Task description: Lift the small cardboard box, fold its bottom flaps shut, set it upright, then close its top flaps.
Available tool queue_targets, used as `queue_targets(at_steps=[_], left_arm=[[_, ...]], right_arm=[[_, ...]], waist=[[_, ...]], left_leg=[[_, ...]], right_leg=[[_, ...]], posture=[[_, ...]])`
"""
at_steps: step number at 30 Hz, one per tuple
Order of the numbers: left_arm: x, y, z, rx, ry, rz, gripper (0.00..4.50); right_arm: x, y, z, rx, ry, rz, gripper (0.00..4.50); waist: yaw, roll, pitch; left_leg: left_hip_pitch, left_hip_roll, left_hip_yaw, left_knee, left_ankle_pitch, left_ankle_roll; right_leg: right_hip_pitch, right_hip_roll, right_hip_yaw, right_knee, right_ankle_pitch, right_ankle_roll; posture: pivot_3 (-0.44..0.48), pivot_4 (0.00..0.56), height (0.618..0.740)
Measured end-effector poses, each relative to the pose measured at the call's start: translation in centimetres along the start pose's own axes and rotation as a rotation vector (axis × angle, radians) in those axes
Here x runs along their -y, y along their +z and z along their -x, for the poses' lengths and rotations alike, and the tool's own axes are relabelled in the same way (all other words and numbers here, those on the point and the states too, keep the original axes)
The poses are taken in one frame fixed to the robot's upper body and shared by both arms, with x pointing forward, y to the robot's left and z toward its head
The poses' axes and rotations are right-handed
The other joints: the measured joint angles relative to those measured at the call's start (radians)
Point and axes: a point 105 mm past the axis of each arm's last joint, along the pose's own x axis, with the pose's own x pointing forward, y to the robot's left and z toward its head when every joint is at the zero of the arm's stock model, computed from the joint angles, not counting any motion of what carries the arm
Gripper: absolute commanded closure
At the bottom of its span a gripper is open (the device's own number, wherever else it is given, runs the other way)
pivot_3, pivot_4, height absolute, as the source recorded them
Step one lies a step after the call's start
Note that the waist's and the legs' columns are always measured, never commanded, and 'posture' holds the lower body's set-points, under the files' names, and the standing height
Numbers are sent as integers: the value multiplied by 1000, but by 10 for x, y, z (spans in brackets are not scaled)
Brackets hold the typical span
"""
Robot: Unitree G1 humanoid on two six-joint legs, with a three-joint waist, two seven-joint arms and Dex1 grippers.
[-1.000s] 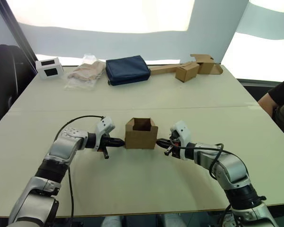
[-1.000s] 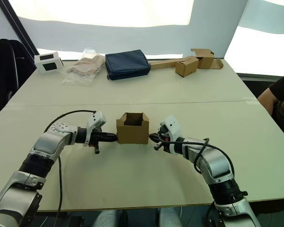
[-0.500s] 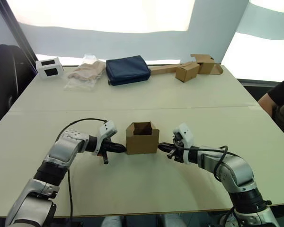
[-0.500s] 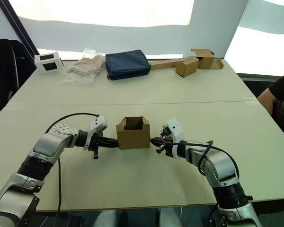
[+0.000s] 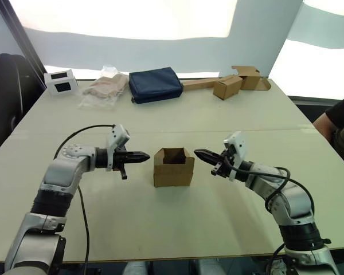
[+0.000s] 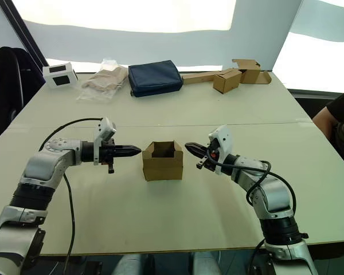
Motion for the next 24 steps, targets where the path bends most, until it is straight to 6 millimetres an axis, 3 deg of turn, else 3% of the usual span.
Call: queue_targets(at_steps=[8,15,24], left_arm=[[16,9,-11,49,-78,6,4426],[20,-11,-22,-7,-99,38,4426],[16,-21,-28,-48,-74,-16,4426]], right_arm=[[-1,-9,-11,3,83,-67,4500],[-6,-24,-16,-52,138,-38,4500],[-9,-27,-22,-101,181,114,4500]], waist=[[-1,0,0],[-2,0,0],[-6,1,-1]], left_leg=[[0,0,1,0,0,0],[0,0,1,0,0,0],[7,0,1,-2,0,0]], right_leg=[[0,0,0,0,0,0],[0,0,0,0,0,0],[5,1,0,1,0,0]], posture=[[0,150,740],[0,150,740],[0,150,740]])
